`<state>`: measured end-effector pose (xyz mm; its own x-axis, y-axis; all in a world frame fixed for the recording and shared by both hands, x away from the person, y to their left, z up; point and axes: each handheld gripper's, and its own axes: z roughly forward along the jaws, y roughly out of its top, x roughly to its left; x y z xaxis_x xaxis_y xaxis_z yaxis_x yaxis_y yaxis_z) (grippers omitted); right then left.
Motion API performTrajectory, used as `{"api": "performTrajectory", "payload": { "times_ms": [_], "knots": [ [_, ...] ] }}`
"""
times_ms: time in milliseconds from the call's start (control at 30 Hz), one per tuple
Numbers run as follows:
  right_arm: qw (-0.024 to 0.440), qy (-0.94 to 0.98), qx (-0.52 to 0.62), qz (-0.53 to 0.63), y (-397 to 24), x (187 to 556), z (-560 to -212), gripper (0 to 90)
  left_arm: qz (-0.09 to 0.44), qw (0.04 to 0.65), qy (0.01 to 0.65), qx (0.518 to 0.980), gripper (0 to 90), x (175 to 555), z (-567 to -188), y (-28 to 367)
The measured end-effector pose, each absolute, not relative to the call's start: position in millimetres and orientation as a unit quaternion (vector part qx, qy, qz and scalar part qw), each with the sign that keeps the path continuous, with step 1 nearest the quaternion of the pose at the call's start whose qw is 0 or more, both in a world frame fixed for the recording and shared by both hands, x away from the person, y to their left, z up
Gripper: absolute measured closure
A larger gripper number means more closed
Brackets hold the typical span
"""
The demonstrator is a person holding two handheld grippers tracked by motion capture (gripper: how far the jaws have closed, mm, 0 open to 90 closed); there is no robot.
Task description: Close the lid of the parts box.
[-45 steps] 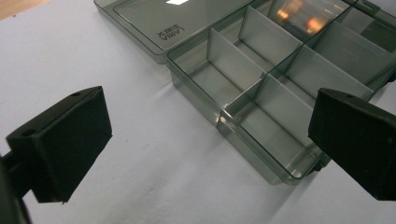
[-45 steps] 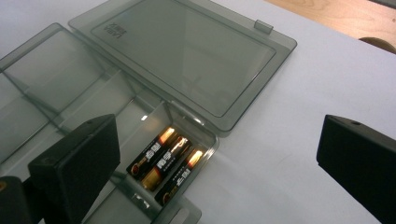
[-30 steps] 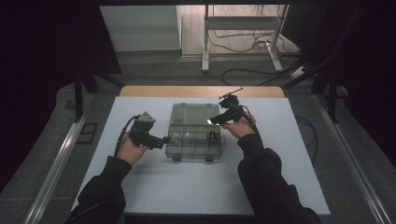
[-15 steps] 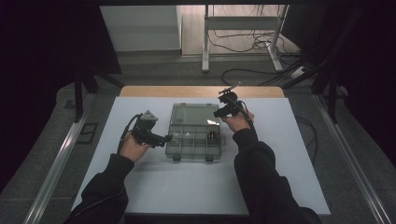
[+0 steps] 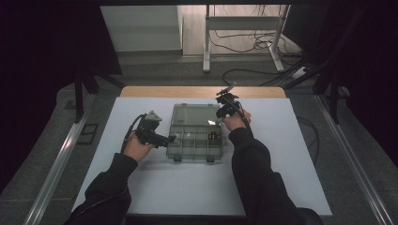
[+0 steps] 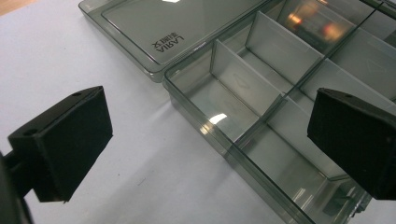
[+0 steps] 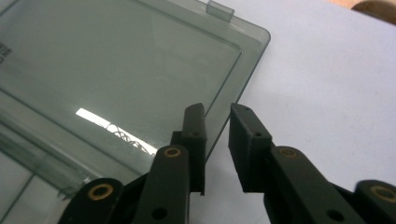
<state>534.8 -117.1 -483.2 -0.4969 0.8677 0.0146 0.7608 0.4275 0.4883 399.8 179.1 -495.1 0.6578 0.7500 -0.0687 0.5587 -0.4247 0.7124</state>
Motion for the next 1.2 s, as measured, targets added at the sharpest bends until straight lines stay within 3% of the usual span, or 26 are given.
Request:
{"api": "performTrajectory", "payload": {
  "times_ms": [567, 833, 1200],
  "knots": [
    [0.081, 0.8, 0.557, 0.207, -118, 548, -487, 82.6, 0.134, 0.361, 0.385, 0.839, 0.6, 398, -495, 176],
    [0.056, 0.787, 0.574, 0.219, -122, 555, -491, 80.6, 0.135, 0.358, 0.383, 0.841, 0.7, 398, -496, 175],
    [0.031, 0.766, 0.598, 0.232, -121, 558, -491, 87.1, 0.128, 0.366, 0.396, 0.832, 0.6, 400, -496, 180]
  ]
}}
